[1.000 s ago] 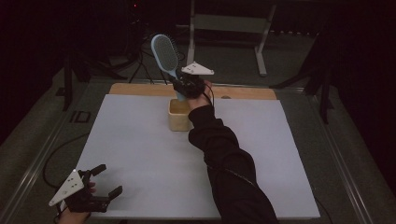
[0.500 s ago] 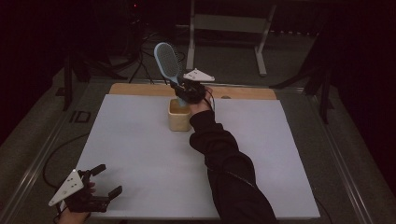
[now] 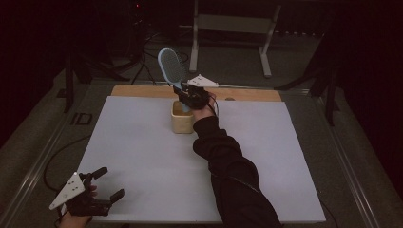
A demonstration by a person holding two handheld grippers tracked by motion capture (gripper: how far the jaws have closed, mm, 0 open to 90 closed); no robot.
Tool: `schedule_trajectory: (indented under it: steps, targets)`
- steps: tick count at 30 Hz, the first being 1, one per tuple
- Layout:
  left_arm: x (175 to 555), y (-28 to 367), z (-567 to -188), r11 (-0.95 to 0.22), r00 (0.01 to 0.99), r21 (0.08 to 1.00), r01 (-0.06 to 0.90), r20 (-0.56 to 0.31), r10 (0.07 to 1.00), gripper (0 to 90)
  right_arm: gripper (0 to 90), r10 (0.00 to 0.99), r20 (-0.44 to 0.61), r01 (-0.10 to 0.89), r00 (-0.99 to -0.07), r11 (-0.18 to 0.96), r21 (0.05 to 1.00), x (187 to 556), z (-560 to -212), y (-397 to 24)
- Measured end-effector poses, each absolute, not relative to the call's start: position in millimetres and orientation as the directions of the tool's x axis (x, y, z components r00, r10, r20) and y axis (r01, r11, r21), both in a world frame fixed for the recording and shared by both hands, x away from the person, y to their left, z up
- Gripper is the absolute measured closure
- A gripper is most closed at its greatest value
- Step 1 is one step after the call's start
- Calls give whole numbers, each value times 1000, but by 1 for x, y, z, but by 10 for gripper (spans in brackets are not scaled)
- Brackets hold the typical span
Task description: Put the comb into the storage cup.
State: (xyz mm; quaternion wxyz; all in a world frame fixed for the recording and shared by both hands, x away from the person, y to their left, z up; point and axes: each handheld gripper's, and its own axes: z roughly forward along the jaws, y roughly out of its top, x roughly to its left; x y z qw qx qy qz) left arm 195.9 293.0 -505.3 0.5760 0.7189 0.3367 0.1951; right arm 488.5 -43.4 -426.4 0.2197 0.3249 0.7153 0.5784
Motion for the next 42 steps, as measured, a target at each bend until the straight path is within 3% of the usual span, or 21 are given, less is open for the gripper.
schedule_trajectory:
  steps: [24,26,29,30,42]
  targets:
    - [196,294,-506,-110,692,961,255,-103,714,0,678,703,17,166,-711,144,975,476,-441,-44]
    - [196,294,-506,-109,693,961,256,-103,714,0,421,682,36,167,-730,127,978,474,-442,-45]
    - [196,294,-506,-109,693,960,256,-103,713,0,164,679,21,157,-734,140,978,470,-443,-45]
    - [196,294,-505,-110,693,961,255,-103,713,0,124,674,19,162,-738,149,975,471,-444,-46]
    - [196,294,-506,-108,691,960,259,-106,715,0,89,654,-11,170,-756,214,962,470,-446,-52]
